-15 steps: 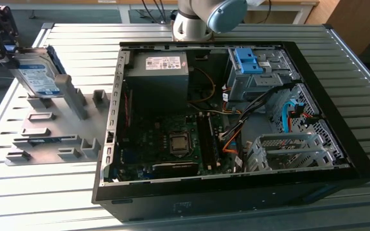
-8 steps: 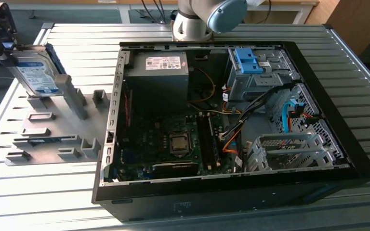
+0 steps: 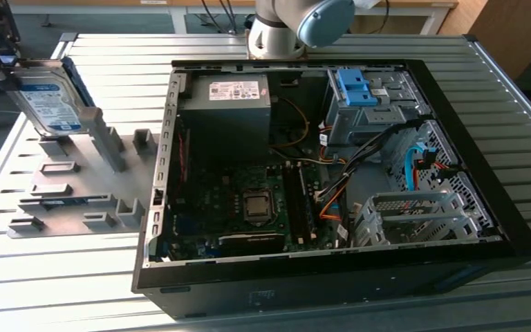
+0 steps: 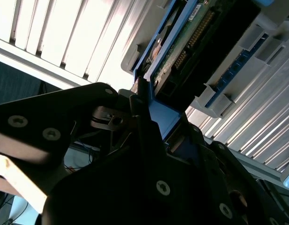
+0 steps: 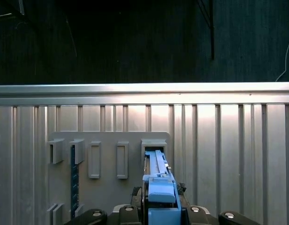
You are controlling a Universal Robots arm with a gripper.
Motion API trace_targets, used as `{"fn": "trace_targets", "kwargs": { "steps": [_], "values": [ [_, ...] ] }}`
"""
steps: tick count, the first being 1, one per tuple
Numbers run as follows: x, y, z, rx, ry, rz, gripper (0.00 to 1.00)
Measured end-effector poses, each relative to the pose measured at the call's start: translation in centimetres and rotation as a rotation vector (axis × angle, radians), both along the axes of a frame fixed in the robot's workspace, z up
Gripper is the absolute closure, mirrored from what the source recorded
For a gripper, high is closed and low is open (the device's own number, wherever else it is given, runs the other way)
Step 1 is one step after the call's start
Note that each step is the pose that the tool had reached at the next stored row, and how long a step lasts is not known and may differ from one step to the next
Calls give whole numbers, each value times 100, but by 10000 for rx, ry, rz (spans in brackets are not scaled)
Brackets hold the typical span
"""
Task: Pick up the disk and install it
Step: 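Pick up the disk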
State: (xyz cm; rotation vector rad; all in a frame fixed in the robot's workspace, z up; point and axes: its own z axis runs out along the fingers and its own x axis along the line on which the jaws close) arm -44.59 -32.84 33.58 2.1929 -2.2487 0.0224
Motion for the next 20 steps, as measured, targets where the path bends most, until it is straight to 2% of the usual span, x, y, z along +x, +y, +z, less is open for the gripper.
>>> {"fn": "trace_targets", "kwargs": {
  "steps": [5,20],
  "values": [
    [0,0,46,0,-1,0,63],
    [0,0,75,-1,2,0,63]
  ]
}}
